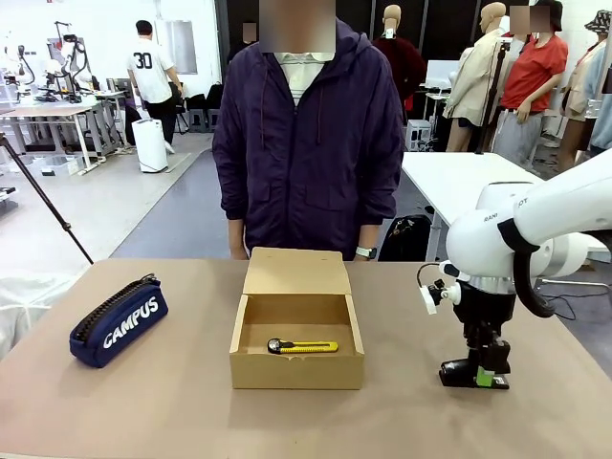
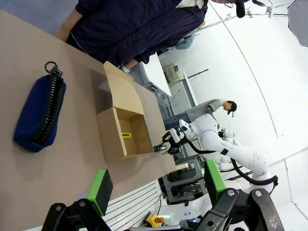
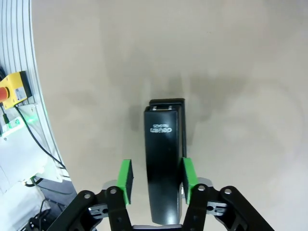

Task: Pack the items into the box.
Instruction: Pick up the item specified by the human and place it in the Mailer Box.

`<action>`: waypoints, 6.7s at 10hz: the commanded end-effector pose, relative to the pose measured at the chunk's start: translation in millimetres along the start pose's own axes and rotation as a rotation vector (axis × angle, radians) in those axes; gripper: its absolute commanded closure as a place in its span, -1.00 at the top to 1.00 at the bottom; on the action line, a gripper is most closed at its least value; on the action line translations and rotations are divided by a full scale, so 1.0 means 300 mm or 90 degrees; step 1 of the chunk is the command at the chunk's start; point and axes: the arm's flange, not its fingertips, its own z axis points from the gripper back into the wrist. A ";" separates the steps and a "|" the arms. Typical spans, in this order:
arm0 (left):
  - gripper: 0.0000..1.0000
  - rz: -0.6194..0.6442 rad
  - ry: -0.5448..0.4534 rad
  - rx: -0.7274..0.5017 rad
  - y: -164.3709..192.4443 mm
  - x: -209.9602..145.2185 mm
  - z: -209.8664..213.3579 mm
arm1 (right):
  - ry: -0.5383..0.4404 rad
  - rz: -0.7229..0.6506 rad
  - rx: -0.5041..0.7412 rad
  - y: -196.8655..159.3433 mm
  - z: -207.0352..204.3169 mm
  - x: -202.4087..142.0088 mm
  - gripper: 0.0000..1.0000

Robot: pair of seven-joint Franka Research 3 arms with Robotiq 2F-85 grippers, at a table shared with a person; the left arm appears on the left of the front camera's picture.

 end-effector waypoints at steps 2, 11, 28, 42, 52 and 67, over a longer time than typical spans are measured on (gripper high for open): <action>1.00 -0.005 -0.006 -0.012 -0.006 0.004 0.000 | 0.012 -0.015 0.010 -0.008 0.001 0.010 -1.00; 1.00 -0.005 -0.006 -0.012 -0.006 0.004 0.000 | 0.038 -0.136 -0.087 0.108 0.451 0.036 -1.00; 1.00 -0.005 -0.006 -0.012 -0.006 0.004 0.000 | -0.059 0.037 -0.055 0.098 0.404 1.122 -1.00; 1.00 -0.005 -0.006 -0.012 -0.006 0.004 0.000 | -0.041 0.011 -0.073 -0.031 0.234 1.115 1.00; 1.00 -0.005 -0.006 -0.012 -0.006 0.004 0.000 | -0.155 -0.117 0.140 0.068 0.526 0.748 1.00; 1.00 -0.005 -0.006 -0.012 -0.006 0.004 0.000 | -0.648 -0.539 0.376 0.505 0.452 -0.457 1.00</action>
